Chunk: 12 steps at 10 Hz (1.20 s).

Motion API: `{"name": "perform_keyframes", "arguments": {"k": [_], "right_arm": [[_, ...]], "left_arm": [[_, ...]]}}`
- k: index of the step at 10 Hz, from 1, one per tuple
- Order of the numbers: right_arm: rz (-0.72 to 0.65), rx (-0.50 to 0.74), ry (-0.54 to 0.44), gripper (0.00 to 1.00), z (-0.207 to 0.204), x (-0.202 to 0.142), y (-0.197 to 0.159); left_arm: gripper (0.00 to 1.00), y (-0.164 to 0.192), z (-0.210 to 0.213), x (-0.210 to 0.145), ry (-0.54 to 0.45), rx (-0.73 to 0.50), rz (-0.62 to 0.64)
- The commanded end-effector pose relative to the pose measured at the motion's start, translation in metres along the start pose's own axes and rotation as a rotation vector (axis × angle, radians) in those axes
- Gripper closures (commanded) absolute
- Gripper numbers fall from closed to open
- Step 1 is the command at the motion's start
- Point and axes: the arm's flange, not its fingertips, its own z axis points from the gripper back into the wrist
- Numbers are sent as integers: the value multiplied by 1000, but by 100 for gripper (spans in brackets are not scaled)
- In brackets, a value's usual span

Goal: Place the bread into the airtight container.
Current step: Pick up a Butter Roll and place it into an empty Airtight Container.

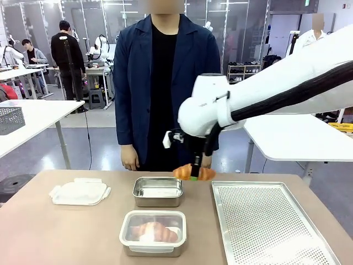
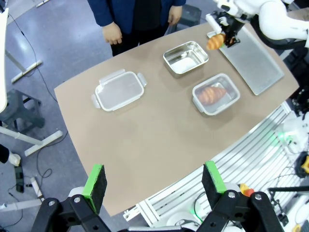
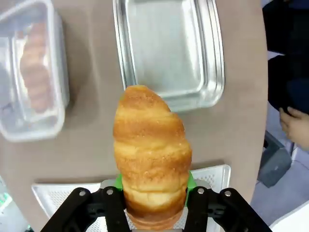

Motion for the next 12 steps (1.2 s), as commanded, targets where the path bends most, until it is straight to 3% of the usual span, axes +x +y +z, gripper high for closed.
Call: {"name": "perform_keyframes", "arguments": {"k": [1, 4, 9, 10, 11, 12], "right_arm": [[-23, -8, 51, 55, -11, 42, -15], [19, 35, 55, 55, -38, 91, -16], [24, 52, 66, 55, -70, 116, -24], [36, 50, 52, 38, -71, 115, -25], [44, 51, 47, 8, -72, 114, -27], [48, 53, 52, 0, -72, 114, -26]], "left_arm": [[0, 0, 2, 0, 4, -6, -12], [0, 0, 2, 0, 4, -6, -12], [0, 0, 2, 0, 4, -6, -12], [0, 0, 2, 0, 4, -6, -12], [0, 0, 2, 0, 4, -6, -12], [0, 0, 2, 0, 4, -6, -12]]}}
